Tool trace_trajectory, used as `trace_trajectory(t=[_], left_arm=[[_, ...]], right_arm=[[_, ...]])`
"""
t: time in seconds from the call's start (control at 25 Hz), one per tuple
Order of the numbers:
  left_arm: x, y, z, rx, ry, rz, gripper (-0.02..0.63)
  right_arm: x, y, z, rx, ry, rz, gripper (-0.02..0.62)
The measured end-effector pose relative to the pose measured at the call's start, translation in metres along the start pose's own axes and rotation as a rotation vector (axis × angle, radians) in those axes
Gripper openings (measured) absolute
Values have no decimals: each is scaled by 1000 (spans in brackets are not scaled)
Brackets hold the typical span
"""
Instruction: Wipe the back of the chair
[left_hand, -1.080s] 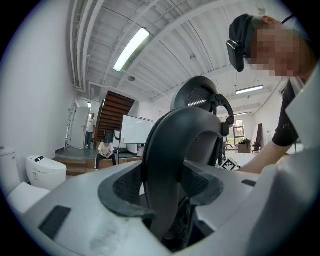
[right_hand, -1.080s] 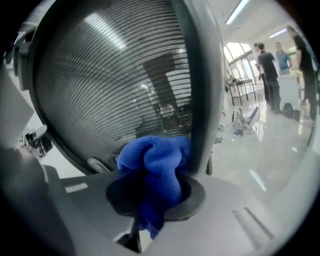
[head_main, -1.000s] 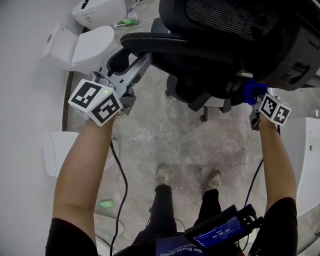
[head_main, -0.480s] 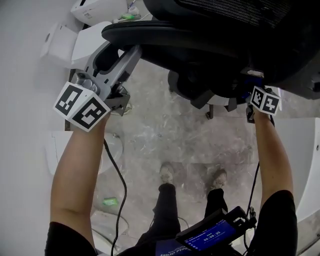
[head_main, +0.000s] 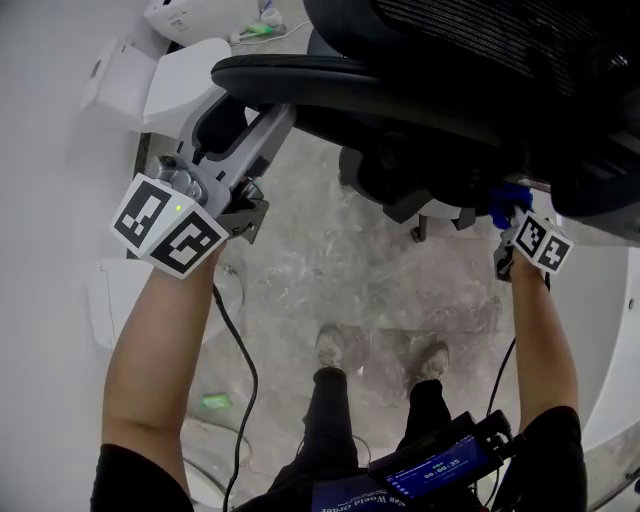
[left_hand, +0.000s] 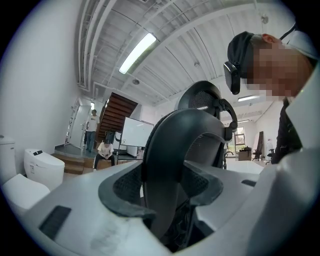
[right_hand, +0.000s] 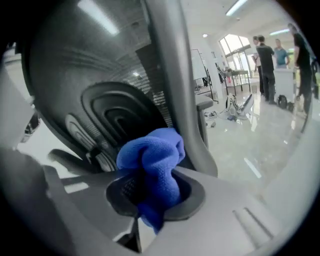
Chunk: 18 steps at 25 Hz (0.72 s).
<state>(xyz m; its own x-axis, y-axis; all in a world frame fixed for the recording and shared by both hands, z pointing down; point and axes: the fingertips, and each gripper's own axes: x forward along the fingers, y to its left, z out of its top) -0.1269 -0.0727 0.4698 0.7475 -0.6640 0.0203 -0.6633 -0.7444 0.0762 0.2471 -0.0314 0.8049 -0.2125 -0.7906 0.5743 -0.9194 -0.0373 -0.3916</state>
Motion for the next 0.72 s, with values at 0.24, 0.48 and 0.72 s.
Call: trace_trajectory(t=[0.24, 0.48, 0.72], left_arm=[[0, -9, 3, 10, 53, -37, 229], [-5, -39, 5, 55, 79, -97, 230], [-10, -52, 4, 66, 86, -138, 229]], right_arm=[[-49, 81, -85, 15, 121, 170, 57], [-24, 215, -64, -66, 59, 348, 58], [19, 267, -2, -32, -68, 263, 58]])
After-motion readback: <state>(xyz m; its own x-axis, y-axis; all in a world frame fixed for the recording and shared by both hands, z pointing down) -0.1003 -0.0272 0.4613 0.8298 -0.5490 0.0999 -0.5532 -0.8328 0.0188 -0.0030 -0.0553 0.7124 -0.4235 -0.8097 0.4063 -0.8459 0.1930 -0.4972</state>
